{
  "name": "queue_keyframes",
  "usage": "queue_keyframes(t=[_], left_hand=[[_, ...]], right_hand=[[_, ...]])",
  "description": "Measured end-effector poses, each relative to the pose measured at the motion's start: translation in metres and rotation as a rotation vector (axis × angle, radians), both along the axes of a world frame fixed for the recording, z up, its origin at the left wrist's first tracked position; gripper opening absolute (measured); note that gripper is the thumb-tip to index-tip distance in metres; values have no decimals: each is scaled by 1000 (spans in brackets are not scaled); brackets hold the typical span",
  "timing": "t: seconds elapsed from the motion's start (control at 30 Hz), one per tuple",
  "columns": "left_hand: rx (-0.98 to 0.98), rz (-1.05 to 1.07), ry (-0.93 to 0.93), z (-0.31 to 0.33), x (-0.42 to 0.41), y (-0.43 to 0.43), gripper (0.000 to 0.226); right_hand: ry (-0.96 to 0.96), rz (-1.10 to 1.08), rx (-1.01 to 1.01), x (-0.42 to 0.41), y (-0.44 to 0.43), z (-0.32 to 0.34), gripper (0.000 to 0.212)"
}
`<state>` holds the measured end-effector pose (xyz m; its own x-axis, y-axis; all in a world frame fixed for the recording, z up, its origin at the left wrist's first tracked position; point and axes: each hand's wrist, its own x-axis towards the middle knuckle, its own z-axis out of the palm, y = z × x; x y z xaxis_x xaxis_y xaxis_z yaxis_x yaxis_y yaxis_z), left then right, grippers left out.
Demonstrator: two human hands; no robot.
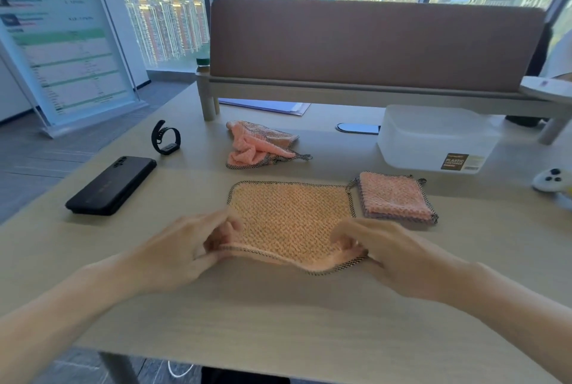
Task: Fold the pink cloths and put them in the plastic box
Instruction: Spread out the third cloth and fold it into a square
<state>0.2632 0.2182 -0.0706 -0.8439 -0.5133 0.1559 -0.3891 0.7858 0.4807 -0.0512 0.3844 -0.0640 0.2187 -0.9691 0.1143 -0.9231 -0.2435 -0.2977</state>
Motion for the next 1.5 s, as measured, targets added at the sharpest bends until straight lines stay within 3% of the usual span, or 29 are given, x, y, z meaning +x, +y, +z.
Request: queue_keyframes(t=[0.1, 0.2, 0.37, 0.47, 0.63, 0.8, 0.97, 1.13, 1.27, 1.5], left_hand=[[227, 107, 246, 17, -16, -14, 14], [244, 233, 381, 27, -41, -42, 6], [107, 439, 245, 3, -74, -95, 6], [75, 497, 176, -13, -82, -110, 7], [-60, 501, 95, -21, -84, -111, 10], [-83, 483, 88, -18, -87, -109, 8], [-126, 443, 0, -21, -90, -110, 23], [-313, 329, -118, -21, -113, -81, 58], [-181, 243, -316, -38, -127, -69, 79], [-164, 265, -358, -40, -121, -69, 71]], right_hand=[[-166, -189, -175, -5, -24, 17, 27], [-234, -352, -183, -16, -59, 33, 10], [-142, -501, -87, -33, -105, 32, 21], [27, -553, -15, -33, -115, 21, 11], [247, -544, -35, -31, -119, 3, 27], [239, -563, -58, -38, -115, 1, 23], [378, -568, -120, -32, -110, 6, 44], [163, -353, -11, 30, -127, -14, 72], [131, -447, 141, 24, -125, -46, 84], [137, -565, 194, 19, -114, -46, 99]])
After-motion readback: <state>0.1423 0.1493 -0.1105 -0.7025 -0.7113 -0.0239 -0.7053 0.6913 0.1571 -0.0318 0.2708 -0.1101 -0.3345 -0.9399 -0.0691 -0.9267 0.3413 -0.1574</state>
